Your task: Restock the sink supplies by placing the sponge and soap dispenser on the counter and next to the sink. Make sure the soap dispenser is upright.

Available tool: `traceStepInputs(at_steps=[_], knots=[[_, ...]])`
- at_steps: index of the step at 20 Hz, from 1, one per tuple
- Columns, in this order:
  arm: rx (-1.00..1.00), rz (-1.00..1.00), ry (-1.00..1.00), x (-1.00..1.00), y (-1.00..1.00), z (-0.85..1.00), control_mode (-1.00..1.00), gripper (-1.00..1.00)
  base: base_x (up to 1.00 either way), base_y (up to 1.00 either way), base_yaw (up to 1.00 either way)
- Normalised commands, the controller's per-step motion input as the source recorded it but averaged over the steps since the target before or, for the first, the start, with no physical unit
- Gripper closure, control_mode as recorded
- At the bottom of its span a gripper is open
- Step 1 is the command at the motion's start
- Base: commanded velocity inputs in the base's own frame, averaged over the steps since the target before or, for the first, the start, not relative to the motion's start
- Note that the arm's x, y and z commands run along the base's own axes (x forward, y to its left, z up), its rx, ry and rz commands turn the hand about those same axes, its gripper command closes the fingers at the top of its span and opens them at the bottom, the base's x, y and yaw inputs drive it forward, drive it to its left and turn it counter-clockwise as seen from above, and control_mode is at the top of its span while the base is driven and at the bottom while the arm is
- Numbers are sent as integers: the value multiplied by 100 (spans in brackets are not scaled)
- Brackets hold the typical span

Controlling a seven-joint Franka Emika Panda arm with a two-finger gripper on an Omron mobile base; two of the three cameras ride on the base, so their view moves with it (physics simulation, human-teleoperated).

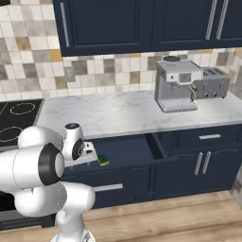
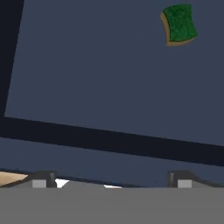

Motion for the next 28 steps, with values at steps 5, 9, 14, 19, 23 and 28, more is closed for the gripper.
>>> traceStepInputs(at_steps=[5,9,14,19,23,28], knots=[[0,0,0,32,0,-36,-100,-100,0,0,0],[0,0,0,5,0,-47,-100,-100,0,0,0],[0,0,2,-38,0,-67,-100,-100,0,0,0],[0,0,0,-88,0,-87,-100,-100,0,0,0],[0,0,0,-100,0,-81,-100,-100,0,0,0],[0,0,0,-100,-9,-80,-100,-100,0,0,0]])
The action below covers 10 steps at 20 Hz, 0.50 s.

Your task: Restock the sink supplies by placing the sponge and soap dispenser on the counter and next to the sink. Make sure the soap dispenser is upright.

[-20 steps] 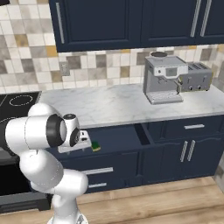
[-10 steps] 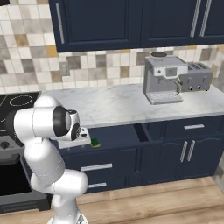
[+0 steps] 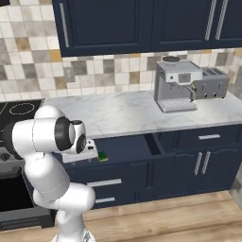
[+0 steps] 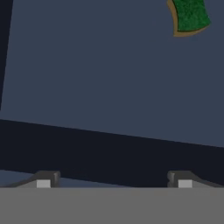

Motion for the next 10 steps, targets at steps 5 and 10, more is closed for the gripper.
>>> traceStepInputs(at_steps=[5,10], knots=[[0,0,-5,-100,-38,-64,-100,-100,0,0,0],[1,0,-8,-100,-48,-51,-100,-100,0,0,0]])
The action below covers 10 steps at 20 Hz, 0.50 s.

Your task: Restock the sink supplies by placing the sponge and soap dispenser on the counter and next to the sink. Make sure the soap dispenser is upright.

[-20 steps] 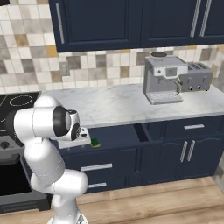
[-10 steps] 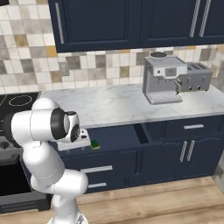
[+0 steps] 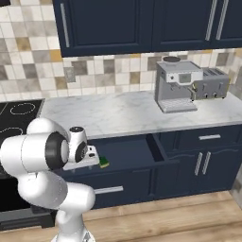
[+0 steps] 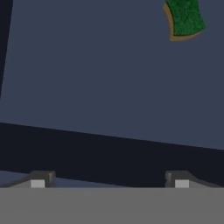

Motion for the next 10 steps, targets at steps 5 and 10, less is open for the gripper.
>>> traceStepInputs(at_steps=[5,10], knots=[[1,0,-6,-91,-49,-15,-100,-100,0,0,0],[0,2,6,35,-23,44,-100,-100,0,0,0]])
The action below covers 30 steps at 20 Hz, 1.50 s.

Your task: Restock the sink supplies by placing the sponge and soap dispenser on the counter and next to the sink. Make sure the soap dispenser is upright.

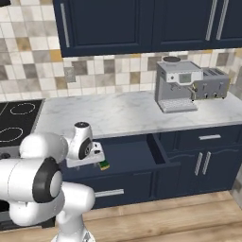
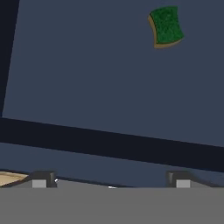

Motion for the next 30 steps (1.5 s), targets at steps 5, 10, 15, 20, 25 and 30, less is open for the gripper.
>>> traceStepInputs(at_steps=[5,10,15,20,25,30], knots=[[0,8,0,42,-6,-36,-100,-100,0,0,0],[0,10,3,72,0,-2,-100,-100,0,0,0],[0,8,4,61,0,-15,-100,-100,0,0,0],[-1,2,0,16,0,-51,-100,-100,0,0,0],[-3,-4,-1,2,6,-29,-100,-100,0,0,0],[-3,-8,-1,19,0,-6,-100,-100,0,0,0]])
